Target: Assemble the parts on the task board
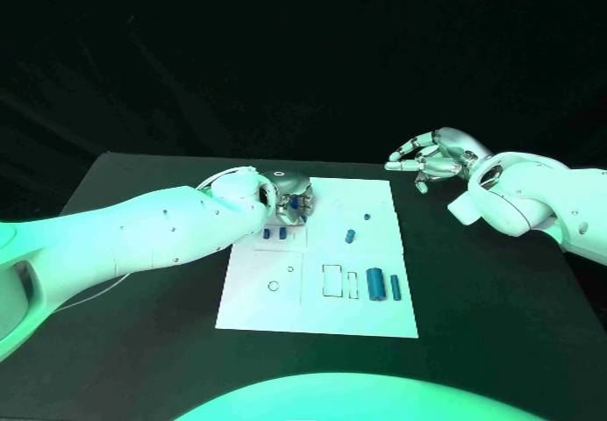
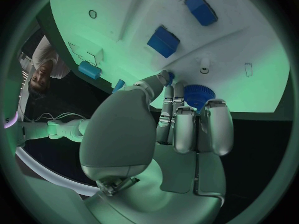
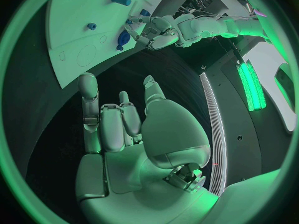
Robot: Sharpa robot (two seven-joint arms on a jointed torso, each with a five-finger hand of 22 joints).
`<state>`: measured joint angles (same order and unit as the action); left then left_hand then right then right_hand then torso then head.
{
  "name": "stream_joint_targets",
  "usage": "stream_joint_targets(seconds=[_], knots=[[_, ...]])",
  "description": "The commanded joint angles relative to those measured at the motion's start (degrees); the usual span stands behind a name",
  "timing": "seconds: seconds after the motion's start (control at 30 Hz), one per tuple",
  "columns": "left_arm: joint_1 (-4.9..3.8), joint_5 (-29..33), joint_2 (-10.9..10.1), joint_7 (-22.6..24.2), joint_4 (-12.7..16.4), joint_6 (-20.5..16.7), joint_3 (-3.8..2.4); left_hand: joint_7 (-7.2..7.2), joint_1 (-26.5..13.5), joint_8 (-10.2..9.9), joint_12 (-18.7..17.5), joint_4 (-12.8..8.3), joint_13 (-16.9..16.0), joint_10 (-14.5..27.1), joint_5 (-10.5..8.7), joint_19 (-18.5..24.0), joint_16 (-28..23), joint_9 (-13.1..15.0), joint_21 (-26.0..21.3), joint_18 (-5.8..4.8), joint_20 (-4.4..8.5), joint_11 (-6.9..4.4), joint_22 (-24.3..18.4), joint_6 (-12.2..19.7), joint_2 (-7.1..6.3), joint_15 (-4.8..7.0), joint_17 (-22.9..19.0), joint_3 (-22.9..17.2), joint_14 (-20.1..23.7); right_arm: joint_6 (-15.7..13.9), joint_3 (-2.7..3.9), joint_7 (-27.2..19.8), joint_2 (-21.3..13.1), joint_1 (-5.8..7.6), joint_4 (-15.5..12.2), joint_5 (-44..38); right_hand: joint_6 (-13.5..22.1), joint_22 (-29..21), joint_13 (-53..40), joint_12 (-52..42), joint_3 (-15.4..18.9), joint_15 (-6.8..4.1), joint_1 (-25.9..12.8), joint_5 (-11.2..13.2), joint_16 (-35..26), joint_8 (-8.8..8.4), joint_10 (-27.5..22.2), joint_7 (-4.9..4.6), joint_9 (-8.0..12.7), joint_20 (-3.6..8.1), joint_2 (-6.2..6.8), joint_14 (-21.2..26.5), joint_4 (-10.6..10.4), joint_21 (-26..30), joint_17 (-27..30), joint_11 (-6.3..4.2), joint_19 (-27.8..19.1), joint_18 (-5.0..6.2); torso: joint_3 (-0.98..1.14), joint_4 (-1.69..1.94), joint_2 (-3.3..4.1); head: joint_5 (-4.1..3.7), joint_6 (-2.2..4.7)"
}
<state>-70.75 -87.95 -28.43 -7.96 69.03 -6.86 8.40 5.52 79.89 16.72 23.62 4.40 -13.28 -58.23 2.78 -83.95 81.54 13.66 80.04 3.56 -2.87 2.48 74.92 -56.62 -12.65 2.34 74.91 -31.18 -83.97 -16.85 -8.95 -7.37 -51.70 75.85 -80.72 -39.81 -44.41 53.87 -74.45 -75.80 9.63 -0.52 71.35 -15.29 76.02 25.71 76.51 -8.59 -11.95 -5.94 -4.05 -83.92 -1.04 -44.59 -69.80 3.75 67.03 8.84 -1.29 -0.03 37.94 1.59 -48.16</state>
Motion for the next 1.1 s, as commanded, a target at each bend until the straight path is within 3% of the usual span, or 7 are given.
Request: stream_joint_targets(seconds=[0.03, 0.43, 0.7, 1.1], knots=[[0.12, 0.4, 0.4, 0.6, -0.2, 1.3, -0.02, 0.06, 0.0, -0.3, -0.4, 0.0, 0.1, -0.5, -0.04, -0.6, 0.4, -0.1, 0.2, -0.66, -0.26, 0.08, 5.7, -0.4, 0.44, -0.33, 0.9, -0.3, -2.7, 0.2, 0.03, -0.4, 0.1, -0.02, 0.0, -0.1, 0.5, 0.1, 0.0, 0.0, 0.3, 0.12, -0.1, -0.4, -0.1, 0.32, -0.1, 0.0, -0.1, 0.13, -0.64, -1.1, 0.0, 0.0, -0.1, 0.1, -0.2, 0.52, -0.04, 0.03, -0.02, 0.08, -0.11], [0.35, 0.5, 0.7, 0.6, -0.5, 1.9, -0.02, 0.13, 0.4, -0.7, -1.2, -0.5, 0.7, -1.9, -0.03, -0.7, 0.4, -0.2, 0.4, -0.7, -0.39, 0.0, 5.8, -1.5, 1.05, -0.46, 0.9, -0.9, -2.7, 0.3, 0.04, -0.3, 0.1, -0.02, -0.1, -0.1, 0.5, 0.1, 0.0, 0.0, 0.3, 0.12, -0.1, -0.4, -0.1, 0.32, -0.1, 0.0, -0.1, 0.13, -0.64, -1.1, 0.0, 0.0, -0.1, 0.1, -0.2, 0.52, -0.06, 0.06, -0.02, -0.19, -0.32], [0.36, 0.5, 0.7, 0.4, -0.9, 2.9, -0.02, 0.54, 2.1, -0.9, -1.9, -2.1, 1.2, -4.0, -0.02, -0.8, 0.4, -0.3, 0.7, -0.76, -0.45, -0.02, 6.1, -3.2, 2.53, -0.53, 0.7, -2.3, -2.7, 0.3, 0.04, -0.3, 0.1, -0.02, -0.1, -0.1, 0.5, 0.1, 0.0, 0.0, 0.3, 0.12, -0.1, -0.4, -0.1, 0.32, -0.1, 0.0, -0.1, 0.13, -0.64, -1.1, 0.0, 0.0, -0.1, 0.1, -0.2, 0.52, -0.05, 0.08, -0.05, -0.27, -0.46], [0.36, 0.6, 0.6, 0.7, -1.3, 1.6, -0.02, 1.03, 3.2, -2.0, -3.3, -4.2, 1.8, -6.1, -0.03, -1.0, 0.5, -0.7, 1.1, -0.88, -0.71, 0.33, 6.5, -4.4, 3.17, -0.83, 0.7, -3.9, -2.6, 0.3, 0.04, -0.4, 0.1, -0.02, -0.1, -0.1, 0.5, 0.1, -0.1, -0.1, 0.3, 0.11, -0.1, -0.4, -0.1, 0.38, -0.1, 0.0, -0.1, 0.14, -0.68, -1.1, 0.0, 0.1, -0.2, 0.09, -0.2, 0.52, -0.05, 0.08, -0.06, -0.32, -0.39]])
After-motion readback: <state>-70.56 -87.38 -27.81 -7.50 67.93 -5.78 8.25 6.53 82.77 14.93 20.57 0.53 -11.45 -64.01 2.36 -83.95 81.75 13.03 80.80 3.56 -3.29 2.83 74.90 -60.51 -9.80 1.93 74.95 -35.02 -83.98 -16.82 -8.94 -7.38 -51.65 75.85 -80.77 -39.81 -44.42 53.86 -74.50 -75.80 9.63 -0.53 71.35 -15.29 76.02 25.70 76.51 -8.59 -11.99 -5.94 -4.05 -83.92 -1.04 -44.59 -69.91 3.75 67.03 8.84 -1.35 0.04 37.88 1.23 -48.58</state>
